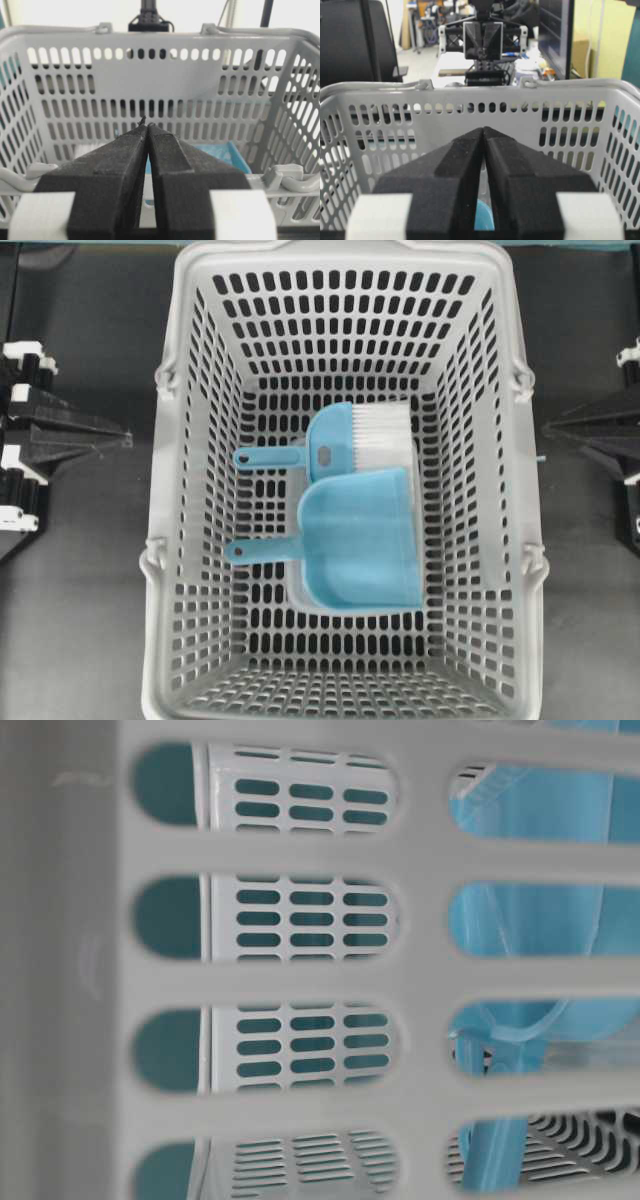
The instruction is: Pick up the dustpan from the shopping basket with the left arm.
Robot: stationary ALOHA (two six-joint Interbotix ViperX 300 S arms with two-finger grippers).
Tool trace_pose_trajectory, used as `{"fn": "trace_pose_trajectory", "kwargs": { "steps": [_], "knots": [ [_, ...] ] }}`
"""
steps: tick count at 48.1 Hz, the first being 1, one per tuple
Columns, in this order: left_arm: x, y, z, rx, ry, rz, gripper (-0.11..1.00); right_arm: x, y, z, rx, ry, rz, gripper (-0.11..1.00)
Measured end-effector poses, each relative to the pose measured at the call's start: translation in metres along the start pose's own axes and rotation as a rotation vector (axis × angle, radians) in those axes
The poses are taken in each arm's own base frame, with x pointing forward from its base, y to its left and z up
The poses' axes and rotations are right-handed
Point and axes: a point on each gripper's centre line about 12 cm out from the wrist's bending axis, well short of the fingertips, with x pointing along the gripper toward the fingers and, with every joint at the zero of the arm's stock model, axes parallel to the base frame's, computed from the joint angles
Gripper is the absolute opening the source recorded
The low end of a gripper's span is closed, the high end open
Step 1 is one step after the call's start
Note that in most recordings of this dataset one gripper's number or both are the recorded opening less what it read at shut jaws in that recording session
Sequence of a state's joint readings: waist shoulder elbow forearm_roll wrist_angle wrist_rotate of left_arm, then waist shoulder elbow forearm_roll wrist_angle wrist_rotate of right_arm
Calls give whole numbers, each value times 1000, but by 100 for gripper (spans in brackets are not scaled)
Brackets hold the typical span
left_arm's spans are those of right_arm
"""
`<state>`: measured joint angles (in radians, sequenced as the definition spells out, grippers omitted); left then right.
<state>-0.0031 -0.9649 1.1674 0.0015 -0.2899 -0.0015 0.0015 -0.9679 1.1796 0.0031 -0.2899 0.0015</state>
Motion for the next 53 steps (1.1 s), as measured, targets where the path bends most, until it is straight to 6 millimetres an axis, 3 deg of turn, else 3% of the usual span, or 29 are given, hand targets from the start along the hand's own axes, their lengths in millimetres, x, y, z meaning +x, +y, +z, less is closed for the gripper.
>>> {"fn": "trace_pose_trajectory", "kwargs": {
  "steps": [4,10,17,34,36,47,50,53],
  "knots": [
    [3,-1,3,13,21,-5,0,-1,0,0,5,-3,1,0],
    [21,-1,39,35,104,-8,0,-2,1,1,16,-3,5,0],
    [43,-6,55,41,315,-26,0,-5,1,1,34,19,6,0],
    [107,-18,58,58,768,-53,0,-19,1,2,40,120,5,3],
    [116,-19,55,60,814,-54,0,-21,2,3,40,121,7,9],
    [151,-23,37,70,1045,-52,2,-29,2,7,40,135,7,65],
    [157,-23,32,72,1104,-51,9,-30,2,7,40,143,7,73],
    [164,-24,27,74,1154,-49,24,-30,1,7,40,144,6,73]
  ]
}}
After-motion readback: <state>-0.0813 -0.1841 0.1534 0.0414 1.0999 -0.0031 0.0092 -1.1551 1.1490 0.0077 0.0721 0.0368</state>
